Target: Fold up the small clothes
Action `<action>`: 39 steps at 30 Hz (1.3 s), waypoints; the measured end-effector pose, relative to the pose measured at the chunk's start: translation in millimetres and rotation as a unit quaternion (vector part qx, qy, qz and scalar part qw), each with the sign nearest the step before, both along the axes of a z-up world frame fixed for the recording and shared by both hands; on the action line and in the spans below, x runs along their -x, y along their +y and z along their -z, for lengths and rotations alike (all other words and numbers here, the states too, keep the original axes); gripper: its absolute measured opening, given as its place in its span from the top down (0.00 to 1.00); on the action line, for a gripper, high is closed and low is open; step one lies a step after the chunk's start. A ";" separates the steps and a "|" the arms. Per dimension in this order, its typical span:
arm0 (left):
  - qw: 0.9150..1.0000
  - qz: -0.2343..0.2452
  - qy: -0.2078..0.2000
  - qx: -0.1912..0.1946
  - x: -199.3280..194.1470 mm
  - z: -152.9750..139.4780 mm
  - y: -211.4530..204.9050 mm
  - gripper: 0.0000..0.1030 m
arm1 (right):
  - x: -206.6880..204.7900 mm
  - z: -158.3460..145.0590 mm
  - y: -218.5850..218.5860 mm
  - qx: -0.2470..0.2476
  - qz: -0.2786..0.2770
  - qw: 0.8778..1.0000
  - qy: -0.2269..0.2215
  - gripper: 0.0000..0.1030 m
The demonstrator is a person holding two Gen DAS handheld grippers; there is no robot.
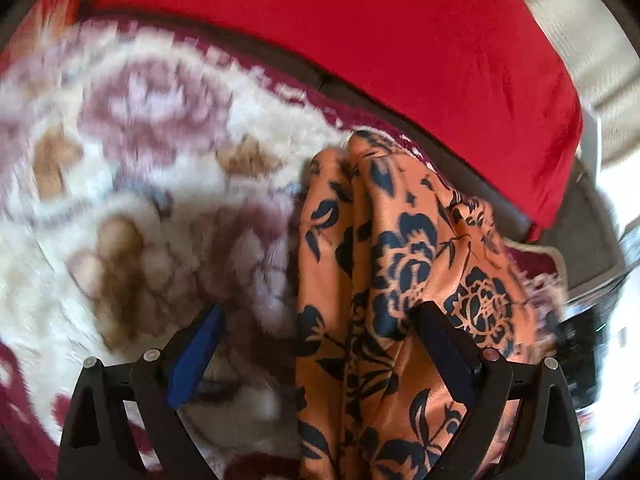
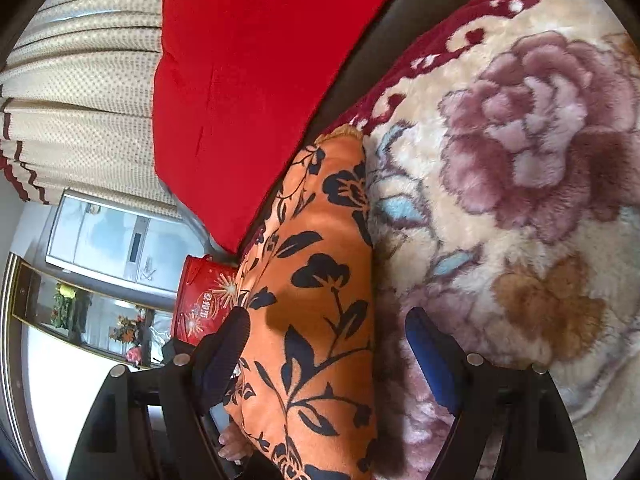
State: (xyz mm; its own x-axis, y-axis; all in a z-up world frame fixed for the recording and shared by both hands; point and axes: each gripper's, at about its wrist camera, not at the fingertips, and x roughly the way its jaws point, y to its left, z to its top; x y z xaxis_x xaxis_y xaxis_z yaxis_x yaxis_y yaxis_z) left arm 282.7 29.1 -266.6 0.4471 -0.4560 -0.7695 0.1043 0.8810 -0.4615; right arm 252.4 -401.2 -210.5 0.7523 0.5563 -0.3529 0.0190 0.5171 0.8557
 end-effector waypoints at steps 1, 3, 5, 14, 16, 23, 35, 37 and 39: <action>1.000 0.006 -0.012 -0.014 1.8 -2.5 -7.4 0.07 | -2.7 0.3 2.7 0.001 -0.004 1.000 -0.001 0.20; 0.999 0.017 -0.020 -0.028 5.1 -5.2 -20.1 0.07 | -9.1 -0.2 6.2 0.006 -0.012 1.000 0.000 0.20; 0.999 0.020 -0.018 -0.020 3.7 -5.2 -23.3 0.07 | -15.3 0.1 13.1 0.013 -0.022 1.000 0.000 0.20; 0.993 0.015 0.063 0.094 -15.8 25.6 -0.5 0.03 | -33.5 1.6 36.2 0.038 -0.043 0.998 -0.014 0.21; 0.997 0.007 0.042 0.059 -14.0 20.8 -8.9 0.00 | -34.0 0.6 39.7 0.046 -0.043 0.998 -0.017 0.21; 0.994 0.053 0.027 0.096 -8.4 10.2 -37.5 0.00 | -35.3 -2.9 54.9 0.075 -0.038 0.996 -0.023 0.26; 0.993 0.075 -0.074 0.045 4.2 -29.4 -65.2 0.50 | -16.0 -29.5 63.9 0.117 0.000 0.991 -0.071 0.44; 0.992 0.080 -0.087 0.053 8.0 -36.7 -67.6 0.51 | -7.7 -40.1 64.2 0.127 0.005 0.988 -0.092 0.45; 0.989 0.088 -0.106 0.062 13.9 -44.5 -75.5 0.51 | 1.5 -49.1 61.9 0.137 0.015 0.984 -0.111 0.45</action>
State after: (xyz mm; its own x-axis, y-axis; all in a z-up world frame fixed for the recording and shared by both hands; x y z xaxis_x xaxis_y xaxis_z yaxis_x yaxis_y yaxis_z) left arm 268.8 -46.4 -222.1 0.4979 -0.6254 -0.6008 0.3558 0.7791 -0.5161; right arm 251.0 -339.3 -161.3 0.8426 0.4391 -0.3119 -0.1340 0.7318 0.6683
